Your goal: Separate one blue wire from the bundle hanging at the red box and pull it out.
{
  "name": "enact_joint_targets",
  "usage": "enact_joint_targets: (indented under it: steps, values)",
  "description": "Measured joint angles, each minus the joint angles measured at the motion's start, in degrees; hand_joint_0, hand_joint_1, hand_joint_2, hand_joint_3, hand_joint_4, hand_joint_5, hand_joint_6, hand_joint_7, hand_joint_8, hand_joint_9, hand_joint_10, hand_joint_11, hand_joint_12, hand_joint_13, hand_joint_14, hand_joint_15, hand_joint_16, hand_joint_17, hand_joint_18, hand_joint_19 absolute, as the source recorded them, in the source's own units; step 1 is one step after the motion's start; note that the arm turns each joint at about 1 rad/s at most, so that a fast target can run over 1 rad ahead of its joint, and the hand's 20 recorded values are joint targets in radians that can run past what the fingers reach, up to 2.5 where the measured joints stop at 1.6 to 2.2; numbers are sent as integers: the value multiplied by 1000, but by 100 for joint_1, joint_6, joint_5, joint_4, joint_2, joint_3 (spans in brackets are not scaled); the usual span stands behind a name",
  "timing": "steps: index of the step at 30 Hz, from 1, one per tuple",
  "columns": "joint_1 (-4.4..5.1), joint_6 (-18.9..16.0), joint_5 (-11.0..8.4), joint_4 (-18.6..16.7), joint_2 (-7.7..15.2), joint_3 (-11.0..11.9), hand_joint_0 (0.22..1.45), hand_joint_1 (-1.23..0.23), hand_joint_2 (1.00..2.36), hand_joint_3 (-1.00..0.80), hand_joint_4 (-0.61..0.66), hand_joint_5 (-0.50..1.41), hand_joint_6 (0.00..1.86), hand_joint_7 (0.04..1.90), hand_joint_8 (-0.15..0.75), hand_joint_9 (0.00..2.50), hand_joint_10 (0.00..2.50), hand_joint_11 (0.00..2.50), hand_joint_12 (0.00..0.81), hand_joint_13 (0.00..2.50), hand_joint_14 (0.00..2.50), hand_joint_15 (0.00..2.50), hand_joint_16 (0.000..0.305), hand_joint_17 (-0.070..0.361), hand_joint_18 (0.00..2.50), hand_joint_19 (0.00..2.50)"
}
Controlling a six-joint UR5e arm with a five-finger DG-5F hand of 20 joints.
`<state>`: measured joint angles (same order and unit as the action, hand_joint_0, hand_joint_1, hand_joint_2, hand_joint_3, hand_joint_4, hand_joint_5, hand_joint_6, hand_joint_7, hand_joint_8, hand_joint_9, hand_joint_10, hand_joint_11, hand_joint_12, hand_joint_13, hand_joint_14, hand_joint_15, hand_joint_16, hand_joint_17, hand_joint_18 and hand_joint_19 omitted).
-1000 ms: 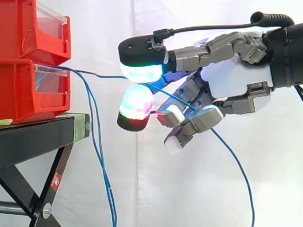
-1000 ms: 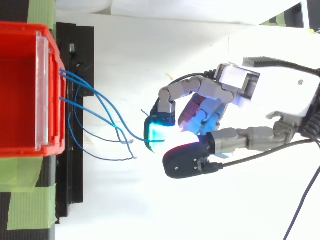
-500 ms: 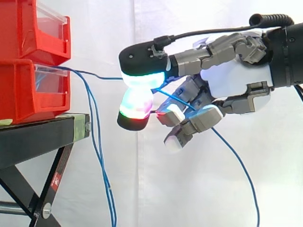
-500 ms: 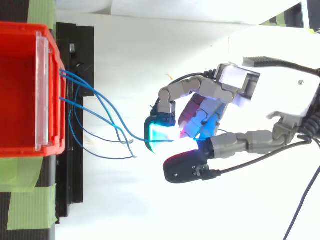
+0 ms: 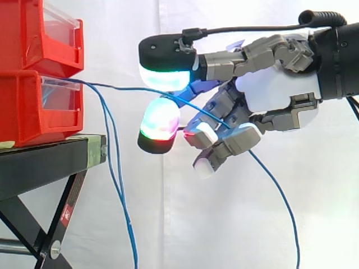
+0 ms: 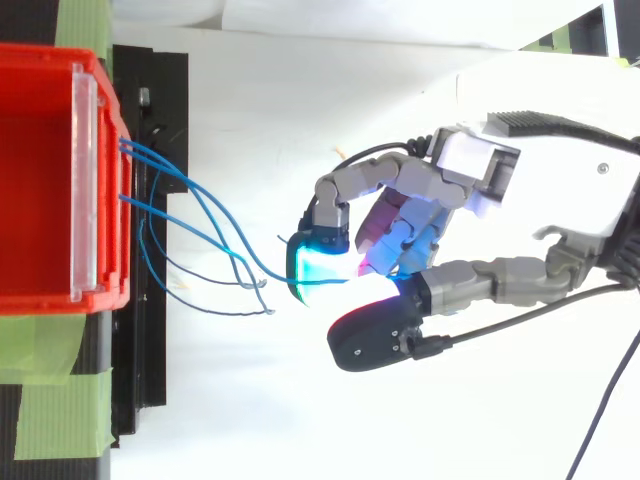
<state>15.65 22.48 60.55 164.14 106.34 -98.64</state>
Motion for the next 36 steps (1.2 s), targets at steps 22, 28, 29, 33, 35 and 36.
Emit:
enact_joint_targets:
  steps: [22, 28, 29, 33, 35, 36]
  values:
    - [1, 768, -154, -137, -285, 72, 640, -595, 1009, -425, 197, -183, 747, 1107, 381, 1236, 20, 1218, 323, 1587, 8, 1547, 50, 112, 819, 660]
    - [2, 902, -173, -150, -328, 75, 653, -677, 1016, -342, 162, -192, 768, 1120, 365, 1231, 21, 1285, 317, 1589, 7, 1572, 49, 109, 829, 678]
    - [1, 916, -174, -152, -330, 74, 652, -684, 1017, -330, 156, -195, 776, 1120, 365, 1232, 20, 1287, 325, 1591, 5, 1567, 48, 109, 829, 685]
    - [2, 952, -175, -159, -345, 74, 634, -702, 1025, -246, 133, -206, 819, 1055, 363, 1249, 18, 1317, 322, 1596, 5, 1572, 48, 108, 840, 694]
    - [4, 993, -175, -161, -365, 74, 633, -699, 1026, -220, 110, -204, 824, 1062, 362, 1270, 18, 1343, 318, 1606, 5, 1585, 48, 108, 844, 703]
    - [5, 1017, -175, -162, -375, 73, 633, -698, 1027, -211, 102, -202, 824, 1068, 357, 1274, 19, 1333, 317, 1606, 4, 1587, 48, 108, 846, 701]
